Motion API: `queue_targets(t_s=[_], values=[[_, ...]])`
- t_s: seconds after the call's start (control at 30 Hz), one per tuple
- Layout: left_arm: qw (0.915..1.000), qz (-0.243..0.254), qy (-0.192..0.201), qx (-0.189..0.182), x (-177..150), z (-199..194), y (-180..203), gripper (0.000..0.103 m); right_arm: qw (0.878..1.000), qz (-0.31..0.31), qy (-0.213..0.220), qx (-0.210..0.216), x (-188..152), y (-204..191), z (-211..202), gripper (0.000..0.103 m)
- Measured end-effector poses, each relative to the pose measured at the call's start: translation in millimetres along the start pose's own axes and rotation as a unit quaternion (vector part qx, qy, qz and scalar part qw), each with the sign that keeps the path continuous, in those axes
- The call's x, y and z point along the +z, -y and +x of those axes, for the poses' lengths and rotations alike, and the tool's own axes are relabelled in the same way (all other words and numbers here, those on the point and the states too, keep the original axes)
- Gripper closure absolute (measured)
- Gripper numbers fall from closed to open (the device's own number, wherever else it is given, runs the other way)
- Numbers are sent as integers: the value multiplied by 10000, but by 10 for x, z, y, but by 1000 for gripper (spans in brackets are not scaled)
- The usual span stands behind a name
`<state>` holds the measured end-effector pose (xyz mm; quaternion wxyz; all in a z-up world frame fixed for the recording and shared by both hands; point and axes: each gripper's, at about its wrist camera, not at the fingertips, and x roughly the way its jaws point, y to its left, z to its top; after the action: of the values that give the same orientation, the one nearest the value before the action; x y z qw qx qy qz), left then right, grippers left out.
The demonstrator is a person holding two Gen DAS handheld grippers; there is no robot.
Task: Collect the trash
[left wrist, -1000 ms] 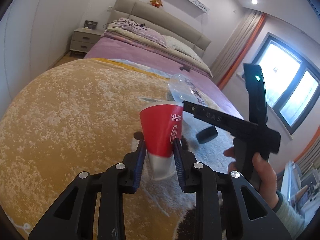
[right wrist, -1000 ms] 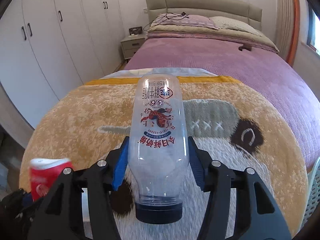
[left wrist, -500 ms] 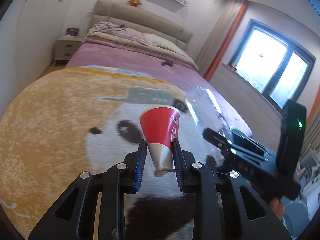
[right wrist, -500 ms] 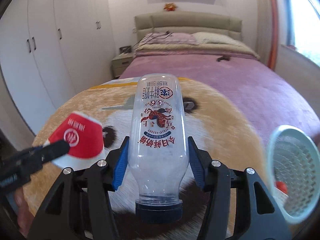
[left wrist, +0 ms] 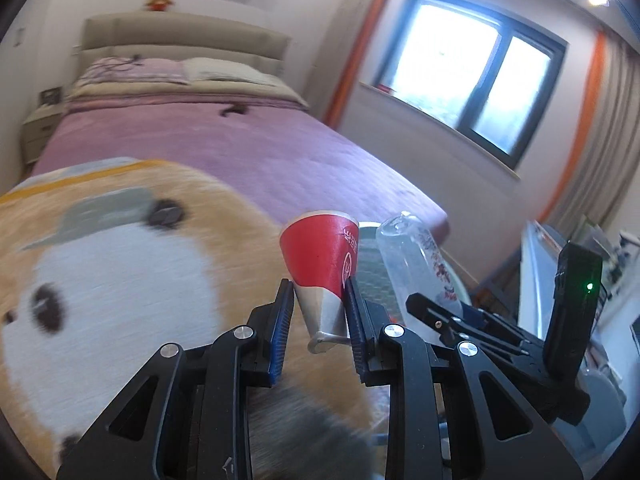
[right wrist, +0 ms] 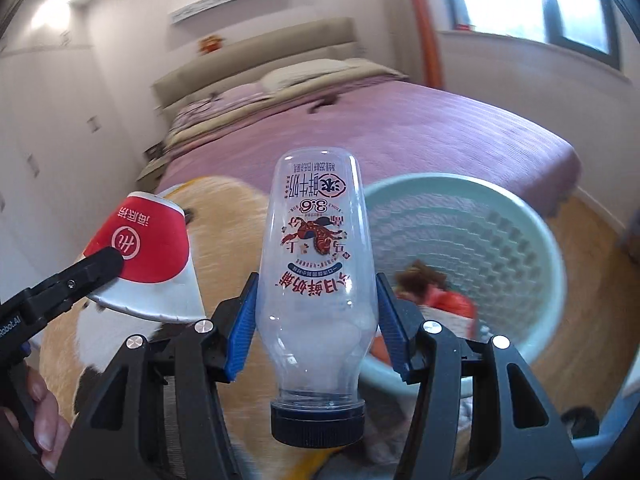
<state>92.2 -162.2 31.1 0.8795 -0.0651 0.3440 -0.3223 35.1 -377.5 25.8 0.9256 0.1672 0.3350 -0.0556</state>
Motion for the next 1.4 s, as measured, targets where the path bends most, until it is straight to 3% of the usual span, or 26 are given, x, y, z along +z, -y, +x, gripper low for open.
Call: queue_targets(t_s=[0.23, 0.5, 0.57, 0.6, 0.63, 0.73, 0.93, 1.2, 1.4], values=[[9983, 313, -322, -358, 157, 714, 445, 78, 9970, 517, -31, -569, 114, 651, 108, 51], [9951, 409, -808, -385, 92, 1350, 467, 77, 9935, 758, -163, -835, 131, 930, 372, 51], [9949, 457, -837, -337, 70, 1409, 467, 74, 9925, 793, -230, -901, 111, 966, 429, 50], [9947, 468, -851, -336, 70, 1412, 488, 64, 9920, 837, -278, -906, 99, 993, 461, 49], [9949, 469, -828, -349, 63, 1398, 474, 54, 9918, 873, -286, -888, 83, 1008, 467, 49], [9960, 512, -684, -264, 64, 1278, 449, 43, 9919, 909, -240, -859, 50, 1061, 420, 46], [9984, 421, -321, -182, 58, 824, 289, 34, 9954, 602, -72, -745, 53, 871, 218, 46], [9980, 488, 248, 305, -33, 79, 53, 26, 9985, 127, 185, -500, 37, 273, -106, 46], [9930, 467, 622, 886, -231, -479, -227, 20, 9973, -413, 471, -375, -77, -301, -328, 46]])
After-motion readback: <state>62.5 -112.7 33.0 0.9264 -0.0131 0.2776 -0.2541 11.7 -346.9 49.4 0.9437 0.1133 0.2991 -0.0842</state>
